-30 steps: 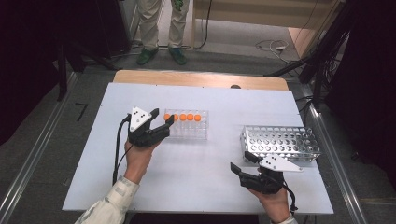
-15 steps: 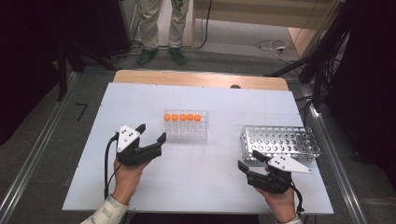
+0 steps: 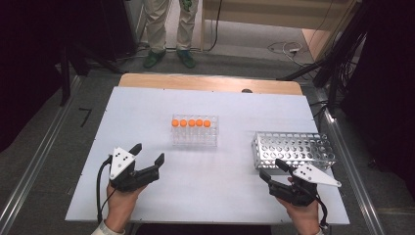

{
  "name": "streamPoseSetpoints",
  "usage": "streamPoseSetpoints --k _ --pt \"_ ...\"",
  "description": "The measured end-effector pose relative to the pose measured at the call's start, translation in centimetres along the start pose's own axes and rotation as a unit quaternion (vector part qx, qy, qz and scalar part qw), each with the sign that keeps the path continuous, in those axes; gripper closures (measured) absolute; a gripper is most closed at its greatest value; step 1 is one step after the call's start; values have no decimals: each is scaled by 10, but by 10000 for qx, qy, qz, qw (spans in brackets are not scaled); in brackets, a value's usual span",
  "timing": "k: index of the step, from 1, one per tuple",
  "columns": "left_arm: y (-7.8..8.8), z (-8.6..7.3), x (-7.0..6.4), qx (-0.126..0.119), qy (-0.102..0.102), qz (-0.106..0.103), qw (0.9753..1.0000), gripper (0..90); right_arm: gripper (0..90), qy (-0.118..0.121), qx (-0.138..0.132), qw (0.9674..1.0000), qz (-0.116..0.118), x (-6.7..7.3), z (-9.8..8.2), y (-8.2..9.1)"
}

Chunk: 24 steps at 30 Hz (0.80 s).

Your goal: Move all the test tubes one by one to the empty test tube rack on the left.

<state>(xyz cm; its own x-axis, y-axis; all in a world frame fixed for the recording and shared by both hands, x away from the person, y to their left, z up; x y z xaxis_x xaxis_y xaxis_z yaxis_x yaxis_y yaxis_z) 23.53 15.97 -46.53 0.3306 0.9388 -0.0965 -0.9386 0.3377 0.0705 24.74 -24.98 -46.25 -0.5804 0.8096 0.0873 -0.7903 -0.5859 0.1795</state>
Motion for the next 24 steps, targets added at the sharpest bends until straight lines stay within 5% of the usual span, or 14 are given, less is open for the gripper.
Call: streamPoseSetpoints --k 24 --pt "34 -18 25 181 16 403 9990 191 287 -133 -90 9988 -453 -30 -5 32"
Point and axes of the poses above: each handheld gripper's, and its own axes: y roughly backward along the jaws, z roughly out of its top, x roughly to its left, the point moved 4 cm from there along -y, roughly forward along the jaws, and after that the axes turned 15 degrees about -x, right-handed, at the moved point
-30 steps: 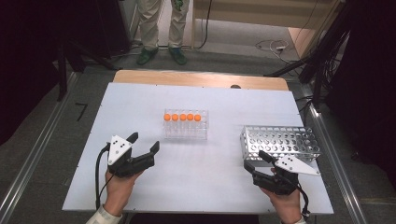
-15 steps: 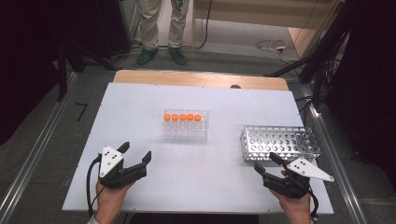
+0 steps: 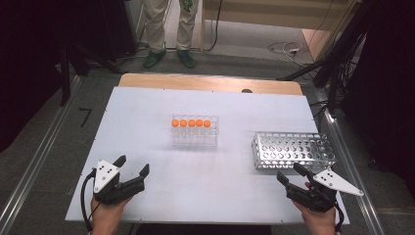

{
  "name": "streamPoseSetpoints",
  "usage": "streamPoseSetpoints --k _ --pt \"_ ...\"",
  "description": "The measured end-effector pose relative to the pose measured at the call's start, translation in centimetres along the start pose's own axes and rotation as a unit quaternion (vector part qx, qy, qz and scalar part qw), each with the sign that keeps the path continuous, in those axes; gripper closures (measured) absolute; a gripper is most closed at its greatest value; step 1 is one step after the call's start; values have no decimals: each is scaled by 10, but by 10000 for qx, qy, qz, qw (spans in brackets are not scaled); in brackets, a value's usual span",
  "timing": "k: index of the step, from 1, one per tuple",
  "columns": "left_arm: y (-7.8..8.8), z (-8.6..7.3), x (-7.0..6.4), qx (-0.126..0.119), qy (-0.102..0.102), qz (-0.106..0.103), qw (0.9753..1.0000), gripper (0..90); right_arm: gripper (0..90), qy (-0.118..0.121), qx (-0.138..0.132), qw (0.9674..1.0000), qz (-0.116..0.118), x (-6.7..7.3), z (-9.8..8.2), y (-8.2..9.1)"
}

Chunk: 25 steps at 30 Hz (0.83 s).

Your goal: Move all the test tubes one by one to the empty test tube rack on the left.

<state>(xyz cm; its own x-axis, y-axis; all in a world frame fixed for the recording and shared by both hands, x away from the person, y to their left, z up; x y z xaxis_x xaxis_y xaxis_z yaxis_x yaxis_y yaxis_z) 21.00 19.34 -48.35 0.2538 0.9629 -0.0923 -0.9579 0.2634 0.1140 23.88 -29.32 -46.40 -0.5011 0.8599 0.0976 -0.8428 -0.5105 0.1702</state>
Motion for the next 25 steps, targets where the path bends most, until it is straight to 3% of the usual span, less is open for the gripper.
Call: streamPoseSetpoints --k 12,21,25 --pt "13 -3 17 19 56 223 9997 191 287 -82 -37 9997 -240 -16 -2 13" --pt "24 -10 37 102 86 516 9986 192 287 -143 -58 9989 -439 -28 -4 22" --pt "24 -13 49 247 113 636 9976 159 226 -191 -79 9979 -615 -37 -5 28"
Point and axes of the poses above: each handheld gripper's, and its own axes: y roughly backward along the jaws, z roughly out of its top, x roughly to its left, the point moved 4 cm from there along -y, roughly forward along the jaws, and after that the axes turned 15 degrees about -x, right-handed, at the moved point
